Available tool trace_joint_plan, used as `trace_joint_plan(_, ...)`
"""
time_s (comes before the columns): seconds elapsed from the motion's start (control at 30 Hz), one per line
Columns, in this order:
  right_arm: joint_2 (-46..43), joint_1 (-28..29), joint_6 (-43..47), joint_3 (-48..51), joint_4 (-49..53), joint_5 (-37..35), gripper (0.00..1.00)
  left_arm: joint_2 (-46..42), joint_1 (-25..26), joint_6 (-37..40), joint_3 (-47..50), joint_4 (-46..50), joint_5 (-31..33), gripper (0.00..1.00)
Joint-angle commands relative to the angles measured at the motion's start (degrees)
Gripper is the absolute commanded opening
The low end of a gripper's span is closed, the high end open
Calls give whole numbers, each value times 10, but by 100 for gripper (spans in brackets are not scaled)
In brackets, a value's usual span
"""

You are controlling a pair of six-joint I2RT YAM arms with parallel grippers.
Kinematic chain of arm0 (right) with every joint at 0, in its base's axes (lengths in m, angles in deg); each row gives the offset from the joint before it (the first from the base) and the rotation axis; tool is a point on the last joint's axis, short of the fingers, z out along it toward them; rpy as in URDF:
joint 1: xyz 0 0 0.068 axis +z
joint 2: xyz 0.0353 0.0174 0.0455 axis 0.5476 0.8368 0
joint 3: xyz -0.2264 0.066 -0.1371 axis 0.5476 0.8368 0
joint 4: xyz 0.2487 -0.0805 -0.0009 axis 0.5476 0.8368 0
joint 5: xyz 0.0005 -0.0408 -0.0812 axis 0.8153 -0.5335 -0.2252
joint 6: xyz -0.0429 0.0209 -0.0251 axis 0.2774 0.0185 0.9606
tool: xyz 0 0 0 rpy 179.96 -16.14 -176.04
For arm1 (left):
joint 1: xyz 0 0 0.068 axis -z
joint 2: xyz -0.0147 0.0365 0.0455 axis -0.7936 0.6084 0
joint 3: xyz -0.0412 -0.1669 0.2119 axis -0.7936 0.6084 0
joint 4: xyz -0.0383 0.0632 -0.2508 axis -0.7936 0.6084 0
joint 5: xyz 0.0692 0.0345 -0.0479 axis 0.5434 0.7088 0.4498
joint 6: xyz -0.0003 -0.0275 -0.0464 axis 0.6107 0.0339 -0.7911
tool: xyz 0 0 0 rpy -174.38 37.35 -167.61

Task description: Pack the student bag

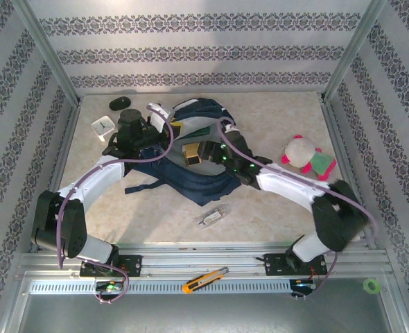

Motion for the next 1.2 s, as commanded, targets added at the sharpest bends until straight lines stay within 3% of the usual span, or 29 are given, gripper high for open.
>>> trace_joint_plan(0.0,-100,-19,38,45,2,52,79,-27,3,75,9,38,-83,9)
trace_joint_plan(0.13,-207,-49,87,72,37,90,77,-24,11,162,2,154,-167,22)
trace_joint_plan(0.23,-243,-70,118,56,65,108,77,-19,39,286,-10,290,-170,24)
trace_joint_plan(0.33,-234,-82,139,27,91,125,78,-6,88,420,8,376,-78,25)
trace_joint_plan(0.43,-205,-86,133,24,84,140,78,23,131,493,43,370,53,26)
trace_joint_plan(0.5,-187,-87,121,31,68,147,78,42,138,491,47,356,83,26)
trace_joint_plan(0.67,-160,-86,119,44,53,150,78,51,138,463,35,347,77,38)
trace_joint_plan(0.8,-170,-81,172,43,59,146,79,0,125,370,40,304,42,59)
trace_joint_plan(0.9,-180,-66,291,30,92,147,80,-53,83,279,54,270,-22,71)
trace_joint_plan(1.03,-168,-32,504,-5,184,177,80,-114,-2,181,99,210,-47,75)
trace_joint_plan(1.1,-153,-15,590,-24,233,184,81,-124,-56,201,113,219,-65,76)
trace_joint_plan(1.17,-145,-13,608,-30,240,181,82,-116,-116,249,119,230,-70,77)
